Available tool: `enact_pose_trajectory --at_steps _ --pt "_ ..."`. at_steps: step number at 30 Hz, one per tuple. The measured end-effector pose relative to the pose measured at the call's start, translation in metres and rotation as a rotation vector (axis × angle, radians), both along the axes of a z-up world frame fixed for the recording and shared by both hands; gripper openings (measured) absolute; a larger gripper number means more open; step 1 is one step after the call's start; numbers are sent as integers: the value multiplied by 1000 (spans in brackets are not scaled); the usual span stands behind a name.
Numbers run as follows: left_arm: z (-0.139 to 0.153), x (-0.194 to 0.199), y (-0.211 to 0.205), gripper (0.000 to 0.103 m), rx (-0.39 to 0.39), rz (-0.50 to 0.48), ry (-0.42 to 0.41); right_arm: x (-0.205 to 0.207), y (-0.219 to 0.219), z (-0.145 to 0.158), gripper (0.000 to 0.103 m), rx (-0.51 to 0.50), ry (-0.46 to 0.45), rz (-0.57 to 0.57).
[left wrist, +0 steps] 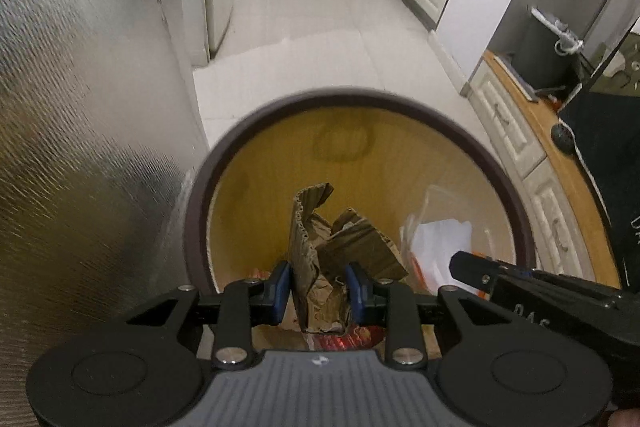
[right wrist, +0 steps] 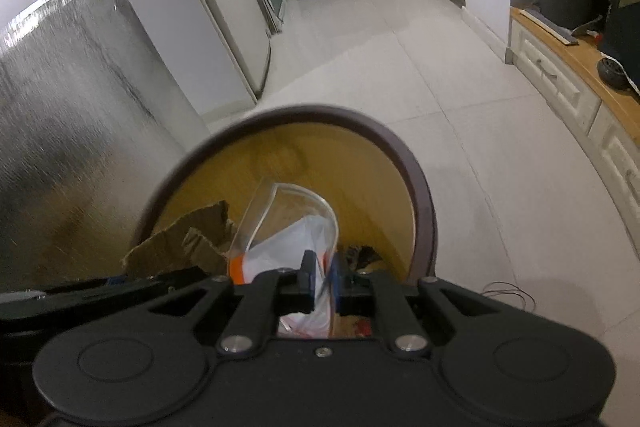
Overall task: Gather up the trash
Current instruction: 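Lower both tools over the bin and open them to drop box and bag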
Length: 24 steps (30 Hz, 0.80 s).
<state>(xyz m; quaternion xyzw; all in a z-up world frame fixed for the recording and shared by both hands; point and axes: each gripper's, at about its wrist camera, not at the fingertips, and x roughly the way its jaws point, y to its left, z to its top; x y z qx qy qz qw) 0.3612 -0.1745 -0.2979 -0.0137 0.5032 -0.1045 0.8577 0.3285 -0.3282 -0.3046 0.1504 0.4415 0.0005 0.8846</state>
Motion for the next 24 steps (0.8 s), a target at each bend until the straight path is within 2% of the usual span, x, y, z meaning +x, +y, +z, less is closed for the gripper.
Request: enact_pose_trajectory --at_steps 5,11,17,19,22,24 --pt "-15 3 -1 31 9 -10 40 9 4 -14 10 -12 49 8" --pt "-17 6 0 32 11 -41 60 16 9 -10 15 -63 81 45" --pt "-17 9 -5 32 26 -70 75 17 8 0 30 -75 93 67" --pt "-15 9 -5 32 32 -85 83 16 7 3 41 -71 97 72" --pt "-12 9 -8 32 47 -110 89 14 4 7 48 -56 107 90" --pt "-10 8 -9 33 55 -125 91 12 2 10 50 -57 116 99"
